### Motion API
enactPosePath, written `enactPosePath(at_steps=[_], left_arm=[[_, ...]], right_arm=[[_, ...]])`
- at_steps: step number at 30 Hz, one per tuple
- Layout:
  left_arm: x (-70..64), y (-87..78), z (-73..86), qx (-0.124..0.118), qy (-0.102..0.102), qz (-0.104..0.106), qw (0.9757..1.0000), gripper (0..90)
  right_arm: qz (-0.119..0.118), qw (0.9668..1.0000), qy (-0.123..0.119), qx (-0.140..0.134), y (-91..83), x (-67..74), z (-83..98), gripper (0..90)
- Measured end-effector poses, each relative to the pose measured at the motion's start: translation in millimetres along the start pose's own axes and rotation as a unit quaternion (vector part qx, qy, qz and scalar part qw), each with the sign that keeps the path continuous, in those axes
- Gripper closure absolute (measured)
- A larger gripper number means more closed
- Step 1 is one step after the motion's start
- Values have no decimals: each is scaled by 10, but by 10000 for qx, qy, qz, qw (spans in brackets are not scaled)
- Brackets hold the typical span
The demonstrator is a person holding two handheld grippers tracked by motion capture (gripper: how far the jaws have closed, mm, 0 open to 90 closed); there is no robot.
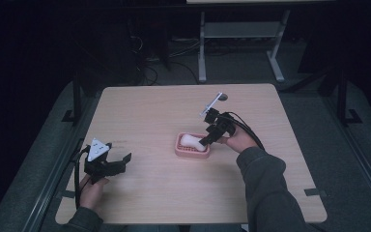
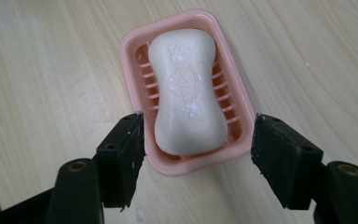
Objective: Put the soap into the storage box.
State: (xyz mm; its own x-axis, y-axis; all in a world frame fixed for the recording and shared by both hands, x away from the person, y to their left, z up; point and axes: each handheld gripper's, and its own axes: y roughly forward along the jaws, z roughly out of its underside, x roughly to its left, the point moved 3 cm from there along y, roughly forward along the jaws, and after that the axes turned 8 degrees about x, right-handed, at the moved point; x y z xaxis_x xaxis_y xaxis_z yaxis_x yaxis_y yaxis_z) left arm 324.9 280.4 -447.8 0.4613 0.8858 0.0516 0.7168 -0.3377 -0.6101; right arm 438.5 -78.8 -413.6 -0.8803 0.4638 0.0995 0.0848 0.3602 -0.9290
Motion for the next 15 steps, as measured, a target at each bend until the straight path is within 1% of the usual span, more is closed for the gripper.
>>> enactPosePath(at_steps=[6,9,15], left_arm=[[-3,1,-1,-6,16,5,10000,141],[-7,7,-1,-28,13,6,10000,141],[-9,5,0,6,18,3,10000,141]], right_arm=[[35,10000,42,-64,-101,10,80,338],[41,9999,57,-82,-122,13,129,332],[65,9999,116,-108,-155,19,232,323]])
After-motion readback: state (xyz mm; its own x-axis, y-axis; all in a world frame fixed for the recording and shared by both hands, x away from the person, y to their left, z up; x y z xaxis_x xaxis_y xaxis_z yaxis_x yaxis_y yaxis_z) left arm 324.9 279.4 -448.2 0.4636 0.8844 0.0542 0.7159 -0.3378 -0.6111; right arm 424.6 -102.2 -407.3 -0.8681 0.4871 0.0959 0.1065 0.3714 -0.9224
